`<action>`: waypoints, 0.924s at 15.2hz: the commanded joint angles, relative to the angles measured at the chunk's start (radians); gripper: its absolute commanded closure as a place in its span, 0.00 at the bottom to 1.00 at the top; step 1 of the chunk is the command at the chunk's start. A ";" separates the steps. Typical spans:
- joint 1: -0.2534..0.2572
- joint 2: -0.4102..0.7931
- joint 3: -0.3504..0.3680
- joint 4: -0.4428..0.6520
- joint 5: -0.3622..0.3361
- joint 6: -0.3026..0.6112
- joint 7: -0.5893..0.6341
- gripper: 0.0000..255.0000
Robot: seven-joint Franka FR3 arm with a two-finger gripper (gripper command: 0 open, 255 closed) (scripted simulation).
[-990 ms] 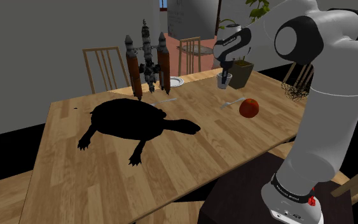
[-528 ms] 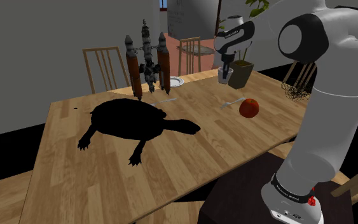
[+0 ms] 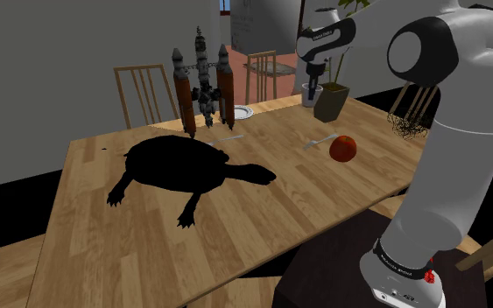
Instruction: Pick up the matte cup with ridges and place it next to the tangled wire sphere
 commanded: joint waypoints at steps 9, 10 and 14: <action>0.000 -0.012 -0.002 0.124 -0.004 -0.134 -0.007 1.00; 0.000 -0.012 -0.002 0.138 -0.003 -0.148 -0.008 1.00; -0.013 -0.089 -0.023 0.060 -0.040 -0.132 -0.039 1.00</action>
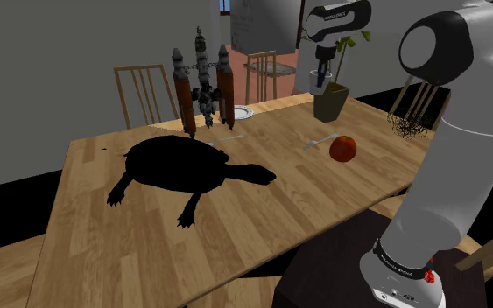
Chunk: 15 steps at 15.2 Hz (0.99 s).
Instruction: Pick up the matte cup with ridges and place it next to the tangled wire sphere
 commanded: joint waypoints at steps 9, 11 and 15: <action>-0.068 -0.224 -0.073 -0.217 -0.115 0.048 -0.114 1.00; -0.086 -0.258 -0.090 -0.244 -0.133 0.053 -0.144 1.00; -0.125 -0.315 -0.130 -0.284 -0.163 0.057 -0.211 1.00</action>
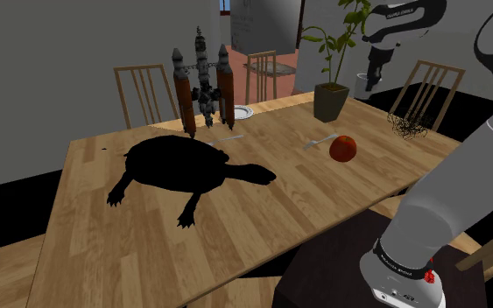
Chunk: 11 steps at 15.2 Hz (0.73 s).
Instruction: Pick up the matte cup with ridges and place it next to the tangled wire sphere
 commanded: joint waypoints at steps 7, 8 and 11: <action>-0.071 -0.071 -0.103 -0.036 -0.035 0.008 -0.162 1.00; -0.078 -0.075 -0.119 -0.036 -0.036 0.008 -0.185 1.00; -0.097 -0.082 -0.170 -0.027 -0.035 0.008 -0.256 1.00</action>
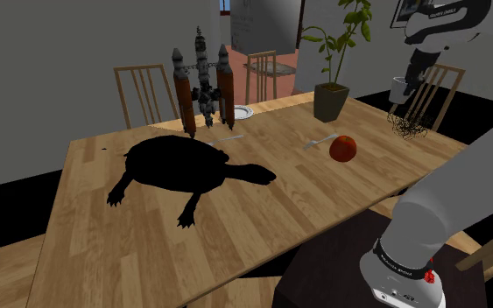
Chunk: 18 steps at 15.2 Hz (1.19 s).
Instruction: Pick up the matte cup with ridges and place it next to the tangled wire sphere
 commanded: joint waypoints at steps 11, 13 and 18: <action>0.000 0.098 -0.317 0.122 0.121 -0.005 -0.367 1.00; 0.028 0.160 -0.416 0.159 0.196 -0.008 -0.459 1.00; 0.047 0.239 -0.501 0.134 0.291 0.040 -0.550 1.00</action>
